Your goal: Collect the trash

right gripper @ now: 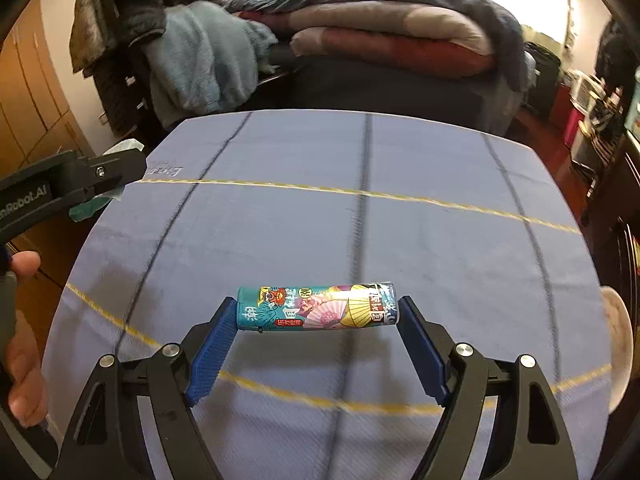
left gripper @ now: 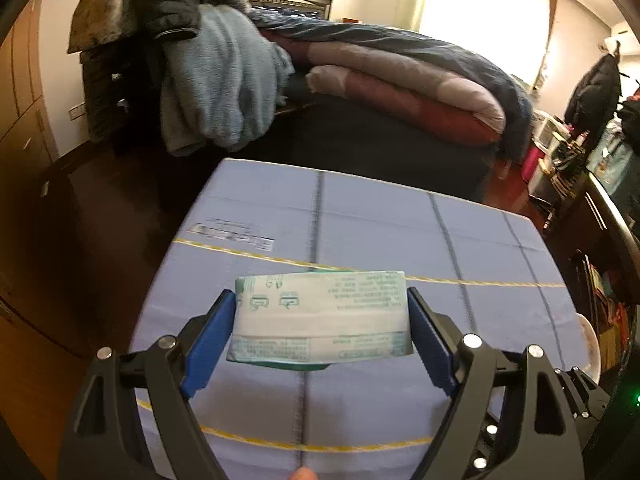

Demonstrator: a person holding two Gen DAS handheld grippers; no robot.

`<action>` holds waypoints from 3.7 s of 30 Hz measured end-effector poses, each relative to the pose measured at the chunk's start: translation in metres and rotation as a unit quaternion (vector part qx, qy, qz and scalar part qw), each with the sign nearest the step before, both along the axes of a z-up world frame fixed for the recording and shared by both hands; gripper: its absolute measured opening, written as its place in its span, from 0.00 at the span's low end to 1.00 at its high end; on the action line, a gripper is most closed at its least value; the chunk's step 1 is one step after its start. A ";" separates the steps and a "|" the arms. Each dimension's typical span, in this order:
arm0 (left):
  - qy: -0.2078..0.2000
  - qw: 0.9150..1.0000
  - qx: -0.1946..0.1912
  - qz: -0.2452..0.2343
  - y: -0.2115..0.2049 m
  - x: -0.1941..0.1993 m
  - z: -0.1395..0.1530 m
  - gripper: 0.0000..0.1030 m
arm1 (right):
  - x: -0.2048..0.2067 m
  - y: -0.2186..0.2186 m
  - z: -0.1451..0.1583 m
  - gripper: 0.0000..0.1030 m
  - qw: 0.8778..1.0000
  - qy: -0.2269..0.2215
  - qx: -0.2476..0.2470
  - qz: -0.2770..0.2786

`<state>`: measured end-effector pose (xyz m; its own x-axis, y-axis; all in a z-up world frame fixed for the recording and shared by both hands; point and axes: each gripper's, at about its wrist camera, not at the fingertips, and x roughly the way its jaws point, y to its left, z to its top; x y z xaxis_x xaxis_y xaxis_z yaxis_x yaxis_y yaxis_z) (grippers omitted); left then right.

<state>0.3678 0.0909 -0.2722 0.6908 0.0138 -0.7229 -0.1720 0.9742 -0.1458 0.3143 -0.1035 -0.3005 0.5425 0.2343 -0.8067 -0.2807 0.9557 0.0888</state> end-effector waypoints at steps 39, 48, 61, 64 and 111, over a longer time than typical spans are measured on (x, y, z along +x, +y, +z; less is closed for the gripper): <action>-0.028 0.948 0.017 -0.318 -0.355 -0.004 0.035 0.81 | -0.081 -0.315 0.023 0.77 0.957 -0.061 0.044 -0.280; -0.031 0.926 0.017 -0.376 -0.431 0.012 0.030 0.81 | -0.084 -0.376 0.015 0.78 0.932 -0.073 0.039 -0.352; 0.025 0.906 -0.007 -0.422 -0.522 0.055 -0.012 0.82 | -0.057 -0.431 -0.024 0.77 0.914 -0.053 0.026 -0.403; 0.031 0.905 -0.011 -0.424 -0.528 0.060 -0.018 0.84 | -0.051 -0.433 -0.032 0.77 0.913 -0.048 0.026 -0.404; -0.013 0.959 -0.012 -0.283 -0.383 0.036 0.028 0.97 | -0.054 -0.336 0.010 0.91 0.950 -0.045 0.020 -0.309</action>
<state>0.4037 -0.2924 -0.2443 0.6003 -0.3846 -0.7013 0.3874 0.9069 -0.1657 0.2600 -0.4396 -0.2904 0.6528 -0.1215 -0.7477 0.3247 0.9366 0.1313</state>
